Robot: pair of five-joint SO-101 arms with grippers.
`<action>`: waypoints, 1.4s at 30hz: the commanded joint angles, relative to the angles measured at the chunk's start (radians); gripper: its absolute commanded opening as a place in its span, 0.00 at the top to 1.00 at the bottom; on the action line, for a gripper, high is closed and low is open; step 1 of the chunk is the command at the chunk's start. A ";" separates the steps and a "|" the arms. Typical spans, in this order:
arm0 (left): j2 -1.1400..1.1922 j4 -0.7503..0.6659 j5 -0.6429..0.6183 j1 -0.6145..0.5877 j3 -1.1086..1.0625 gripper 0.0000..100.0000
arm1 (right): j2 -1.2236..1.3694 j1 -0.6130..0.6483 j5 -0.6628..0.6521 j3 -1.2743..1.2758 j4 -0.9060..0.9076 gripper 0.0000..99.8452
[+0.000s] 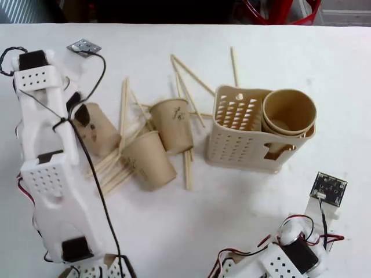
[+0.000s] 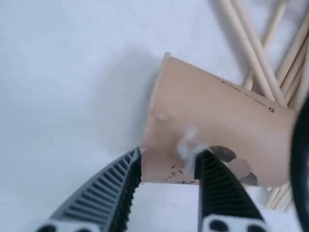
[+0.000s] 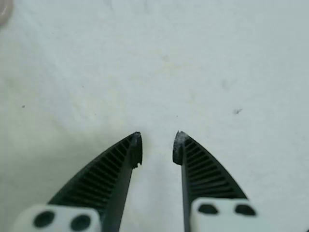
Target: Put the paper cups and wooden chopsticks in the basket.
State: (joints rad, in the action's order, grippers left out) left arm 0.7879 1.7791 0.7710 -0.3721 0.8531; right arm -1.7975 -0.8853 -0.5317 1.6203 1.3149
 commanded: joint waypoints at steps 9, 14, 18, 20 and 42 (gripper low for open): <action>-0.255 0.008 -0.009 -0.021 -0.017 0.88 | -0.005 -0.002 -0.006 -0.006 -0.005 0.88; -0.421 -0.006 -0.118 -0.076 -0.008 0.86 | -0.005 -0.001 -0.006 -0.006 -0.005 0.88; -0.498 -0.018 -0.141 -0.096 -0.018 0.81 | -0.005 -0.001 -0.006 -0.006 -0.005 0.88; -0.498 -0.014 -0.147 -0.107 -0.018 0.79 | -0.005 -0.002 -0.008 -0.006 -0.007 0.88; -0.993 -0.034 -0.078 0.325 -0.773 0.75 | -0.004 0.001 -0.097 -0.006 -0.013 0.88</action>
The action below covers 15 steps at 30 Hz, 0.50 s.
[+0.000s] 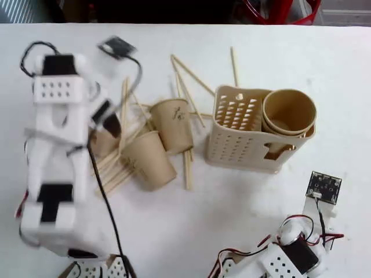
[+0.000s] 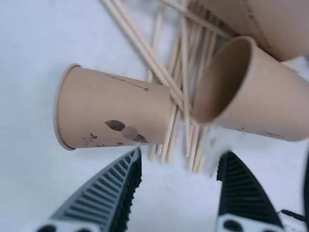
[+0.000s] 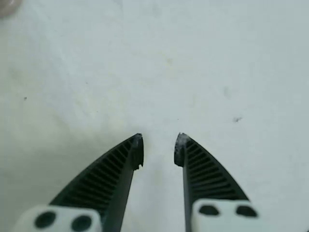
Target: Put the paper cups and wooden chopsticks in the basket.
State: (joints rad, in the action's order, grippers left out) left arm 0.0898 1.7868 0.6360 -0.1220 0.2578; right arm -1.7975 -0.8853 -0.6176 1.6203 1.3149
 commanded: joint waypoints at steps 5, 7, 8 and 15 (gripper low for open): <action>-0.495 -0.206 0.097 0.085 -0.425 0.84 | -0.004 0.001 -0.011 -0.006 -0.013 0.88; -0.535 -0.275 0.097 0.127 -0.511 0.92 | -0.004 0.001 -0.011 -0.005 -0.013 0.88; -0.539 -0.299 0.097 0.147 -0.549 0.92 | -0.004 0.001 -0.011 -0.005 -0.013 0.88; -0.478 -0.342 0.051 0.262 -0.611 0.66 | -0.004 0.001 -0.012 -0.005 -0.013 0.88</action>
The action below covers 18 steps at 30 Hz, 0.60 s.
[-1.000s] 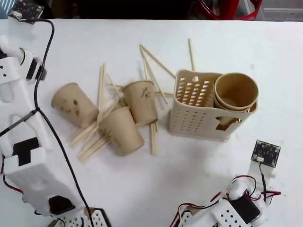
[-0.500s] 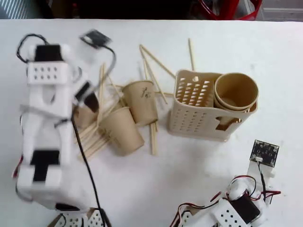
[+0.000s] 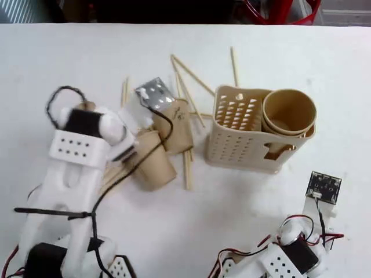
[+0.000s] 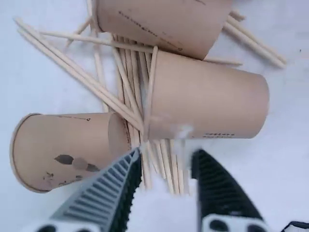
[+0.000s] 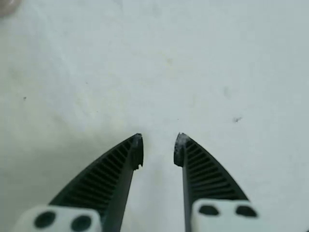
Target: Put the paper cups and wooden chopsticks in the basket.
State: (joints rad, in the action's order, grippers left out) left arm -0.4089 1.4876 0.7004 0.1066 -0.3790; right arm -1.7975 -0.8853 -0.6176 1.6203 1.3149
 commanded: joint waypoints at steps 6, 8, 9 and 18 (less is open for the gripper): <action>0.249 -0.068 -0.057 -0.025 0.153 0.64 | -0.004 0.001 -0.012 0.009 -0.016 0.88; 0.328 -0.069 -0.057 -0.035 0.196 0.64 | -0.004 0.001 -0.012 0.009 -0.016 0.88; 0.360 -0.071 -0.057 -0.036 0.224 0.64 | -0.004 0.001 -0.012 0.009 -0.016 0.88; 0.561 -0.037 -0.057 -0.031 0.353 0.64 | -0.004 0.001 -0.012 0.009 -0.016 0.88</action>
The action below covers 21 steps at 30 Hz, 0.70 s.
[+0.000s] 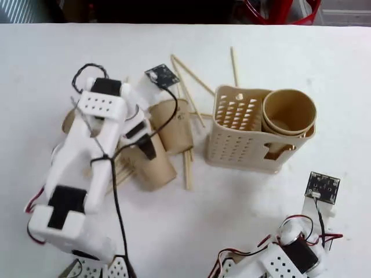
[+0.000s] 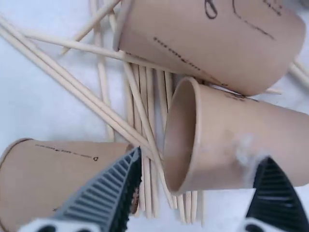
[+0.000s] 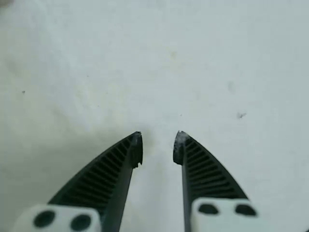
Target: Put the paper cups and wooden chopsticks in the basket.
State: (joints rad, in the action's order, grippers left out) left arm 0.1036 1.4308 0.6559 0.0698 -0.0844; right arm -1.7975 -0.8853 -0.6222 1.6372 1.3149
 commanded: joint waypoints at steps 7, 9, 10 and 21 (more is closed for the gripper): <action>0.082 0.046 -0.014 0.018 0.058 0.68 | -0.004 0.001 -0.008 -0.008 -0.018 0.88; 0.082 0.066 -0.012 0.031 0.058 0.72 | -0.004 0.001 -0.008 -0.008 -0.018 0.88; 0.081 0.078 -0.012 0.039 0.058 0.74 | -0.004 0.001 -0.008 -0.008 -0.018 0.88; 0.081 0.166 -0.018 0.076 0.158 0.96 | -0.004 0.001 -0.006 -0.008 -0.018 0.88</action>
State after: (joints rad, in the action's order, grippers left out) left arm 0.1880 1.5321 0.6513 0.1435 -0.0031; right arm -1.7975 -0.8853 -0.6222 1.6372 1.3149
